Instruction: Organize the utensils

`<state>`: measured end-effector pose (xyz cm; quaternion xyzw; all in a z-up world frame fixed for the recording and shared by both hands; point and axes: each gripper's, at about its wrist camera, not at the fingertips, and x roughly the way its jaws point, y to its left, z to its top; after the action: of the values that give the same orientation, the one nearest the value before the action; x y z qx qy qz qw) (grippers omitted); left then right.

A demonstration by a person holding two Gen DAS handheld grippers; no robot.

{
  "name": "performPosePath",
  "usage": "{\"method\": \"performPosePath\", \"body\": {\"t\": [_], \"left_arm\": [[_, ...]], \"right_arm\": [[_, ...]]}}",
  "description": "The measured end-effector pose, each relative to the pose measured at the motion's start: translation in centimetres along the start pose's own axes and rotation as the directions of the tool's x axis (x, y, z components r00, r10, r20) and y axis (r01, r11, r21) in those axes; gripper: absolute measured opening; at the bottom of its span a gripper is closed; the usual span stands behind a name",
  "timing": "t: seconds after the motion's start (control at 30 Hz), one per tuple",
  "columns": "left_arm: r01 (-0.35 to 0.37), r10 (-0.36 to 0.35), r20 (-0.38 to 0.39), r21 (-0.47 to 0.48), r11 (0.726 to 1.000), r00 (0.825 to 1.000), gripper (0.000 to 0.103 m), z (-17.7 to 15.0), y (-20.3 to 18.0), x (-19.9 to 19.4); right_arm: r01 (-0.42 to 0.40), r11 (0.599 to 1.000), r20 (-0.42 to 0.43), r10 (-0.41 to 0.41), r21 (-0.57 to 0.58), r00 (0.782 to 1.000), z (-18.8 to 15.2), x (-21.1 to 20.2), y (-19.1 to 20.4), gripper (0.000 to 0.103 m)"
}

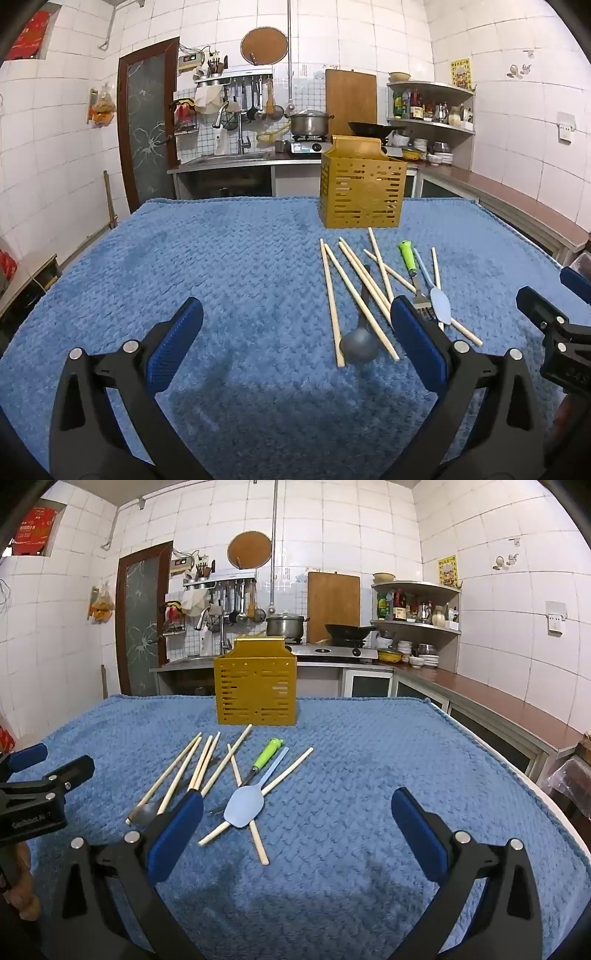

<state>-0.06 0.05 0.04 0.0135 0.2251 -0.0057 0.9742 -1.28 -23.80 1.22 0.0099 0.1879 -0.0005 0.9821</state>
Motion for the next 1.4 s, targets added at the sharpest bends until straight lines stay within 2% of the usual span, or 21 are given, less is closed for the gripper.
{"method": "performPosePath", "body": {"t": [0.2,0.23,0.43,1.4], "left_arm": [[-0.017,0.017,-0.021,0.013,1.000,1.000,0.098,0.1,-0.6,0.4],[0.004,-0.004,0.000,-0.004,1.000,1.000,0.098,0.0,0.0,0.0],[-0.003,0.003,0.003,0.002,1.000,1.000,0.098,1.1,-1.4,-0.3],[0.007,-0.007,0.010,-0.002,1.000,1.000,0.098,0.5,-0.3,-0.9]], "right_arm": [[0.000,1.000,-0.003,0.000,-0.013,1.000,0.0,0.0,0.0,0.099],[0.001,1.000,-0.003,-0.001,-0.016,1.000,0.0,0.0,0.1,0.099],[0.002,1.000,0.004,-0.002,-0.004,1.000,0.9,-0.4,-0.8,0.099],[0.007,1.000,0.015,-0.007,-0.001,1.000,0.5,-1.1,-0.8,0.099]]}}
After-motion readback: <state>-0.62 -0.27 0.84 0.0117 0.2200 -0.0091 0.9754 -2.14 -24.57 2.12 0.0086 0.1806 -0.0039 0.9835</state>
